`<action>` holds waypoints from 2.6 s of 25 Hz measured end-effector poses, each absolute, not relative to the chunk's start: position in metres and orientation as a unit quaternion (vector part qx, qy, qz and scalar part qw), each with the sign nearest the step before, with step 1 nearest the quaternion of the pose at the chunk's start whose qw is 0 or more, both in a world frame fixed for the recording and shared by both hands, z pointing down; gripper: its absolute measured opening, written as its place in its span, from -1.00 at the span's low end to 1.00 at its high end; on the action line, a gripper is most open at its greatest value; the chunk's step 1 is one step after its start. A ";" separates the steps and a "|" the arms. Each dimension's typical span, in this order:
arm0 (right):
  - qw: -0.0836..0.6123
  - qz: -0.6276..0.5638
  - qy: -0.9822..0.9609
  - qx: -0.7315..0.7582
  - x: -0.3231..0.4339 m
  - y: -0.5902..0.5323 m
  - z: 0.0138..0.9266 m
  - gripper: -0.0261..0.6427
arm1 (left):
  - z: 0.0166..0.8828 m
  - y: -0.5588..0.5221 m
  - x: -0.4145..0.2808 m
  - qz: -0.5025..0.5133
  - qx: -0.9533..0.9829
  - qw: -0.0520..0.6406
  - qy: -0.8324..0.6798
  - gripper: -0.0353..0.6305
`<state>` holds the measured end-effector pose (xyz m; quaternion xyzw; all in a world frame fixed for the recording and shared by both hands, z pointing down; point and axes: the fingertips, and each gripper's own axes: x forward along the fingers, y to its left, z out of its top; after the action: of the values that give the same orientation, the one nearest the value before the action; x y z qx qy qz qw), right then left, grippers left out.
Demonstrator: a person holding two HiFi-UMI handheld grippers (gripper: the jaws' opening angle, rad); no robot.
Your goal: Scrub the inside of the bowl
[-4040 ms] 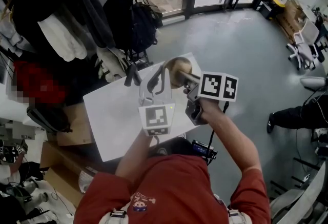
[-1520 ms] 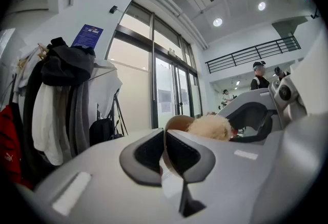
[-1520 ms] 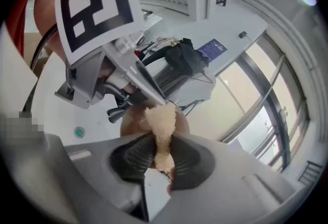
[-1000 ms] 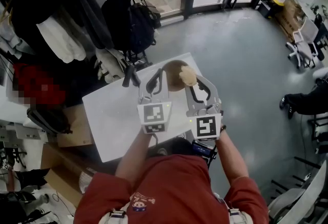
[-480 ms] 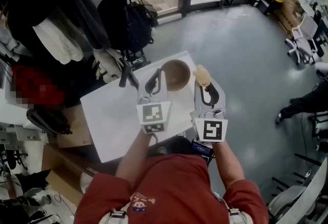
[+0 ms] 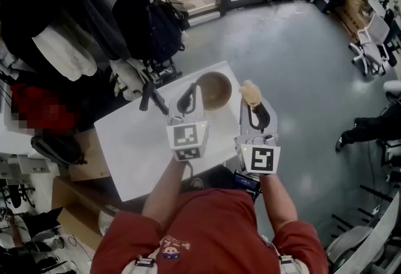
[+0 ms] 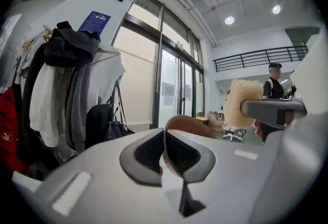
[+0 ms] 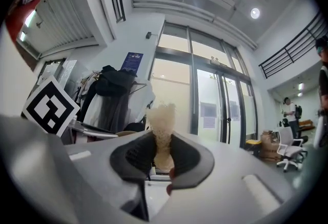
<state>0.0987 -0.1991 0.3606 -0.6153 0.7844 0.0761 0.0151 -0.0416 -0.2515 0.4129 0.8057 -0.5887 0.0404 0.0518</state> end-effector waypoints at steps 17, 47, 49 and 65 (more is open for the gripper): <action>-0.005 0.040 0.781 -0.623 0.140 -0.248 0.400 -0.70 | 0.469 -0.311 0.003 0.074 0.804 0.124 -0.577 -0.82; -0.038 -0.012 0.792 -0.609 0.170 -0.305 0.461 -0.70 | 0.593 -0.380 0.021 0.119 0.747 0.250 -0.604 -0.82; -0.034 -0.015 0.792 -0.609 0.168 -0.307 0.461 -0.70 | 0.599 -0.380 0.020 0.124 0.743 0.258 -0.605 -0.82; -0.033 -0.025 0.797 -0.603 0.163 -0.301 0.465 -0.69 | 0.641 -0.376 0.012 0.143 0.714 0.311 -0.611 -0.80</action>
<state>0.1628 -0.3010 0.4649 -0.6032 0.7965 -0.0251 -0.0325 0.0124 -0.3757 0.6408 0.7137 -0.6111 0.1431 0.3109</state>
